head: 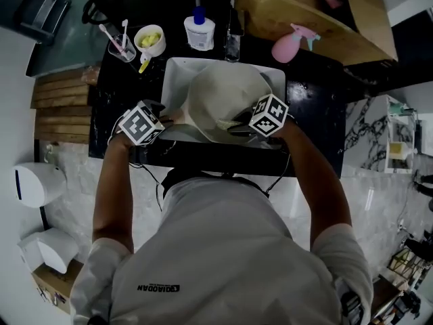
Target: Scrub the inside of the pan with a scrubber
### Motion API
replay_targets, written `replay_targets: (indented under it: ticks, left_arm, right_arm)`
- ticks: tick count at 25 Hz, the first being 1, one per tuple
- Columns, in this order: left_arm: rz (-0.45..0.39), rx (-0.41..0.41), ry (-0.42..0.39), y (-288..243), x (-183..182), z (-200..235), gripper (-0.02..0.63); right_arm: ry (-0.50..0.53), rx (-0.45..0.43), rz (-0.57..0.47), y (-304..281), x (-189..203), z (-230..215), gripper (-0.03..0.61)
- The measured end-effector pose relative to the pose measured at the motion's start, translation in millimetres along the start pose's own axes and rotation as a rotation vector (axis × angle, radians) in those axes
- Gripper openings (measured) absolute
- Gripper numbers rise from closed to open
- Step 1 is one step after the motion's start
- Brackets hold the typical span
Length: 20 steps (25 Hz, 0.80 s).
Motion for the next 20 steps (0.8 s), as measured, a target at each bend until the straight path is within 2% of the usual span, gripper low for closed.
replay_targets:
  ticks: [5,9,12,16,20]
  left_arm:
    - [-0.07,-0.115,0.023,33.0,-17.8,-14.3,0.222]
    - [-0.248,-0.182,0.135,53.3,-43.7,-34.8,0.214]
    - [-0.352,-0.207,0.204,53.2,-60.1,-57.2,0.164]
    - [-0.405,-0.263,0.23,44.3,-75.5,-86.2,0.083]
    - [-0.464,-0.323,0.287,39.9,-84.7,-106.7,0.015]
  right_arm:
    - [0.046,0.168,-0.186,31.5,-3.8,13.5,0.091]
    - [0.025,0.288,-0.336,52.4,-3.9,30.2,0.091]
    - [-0.001,0.363,-0.442,63.8,2.7,45.3,0.091]
    - [-0.057,0.444,-0.571,79.4,16.6,62.1,0.091]
    - [-0.117,0.452,-0.702,91.7,27.6,85.3,0.089]
Point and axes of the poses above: the fingertips, and each gripper's own axes: y backward along the fingers, z to its left, x out of its underside, the point moved 5 cm from there along y, backward along the fingers, and after that the axes turned 8 degrees about -y, right-handed, at the moved point
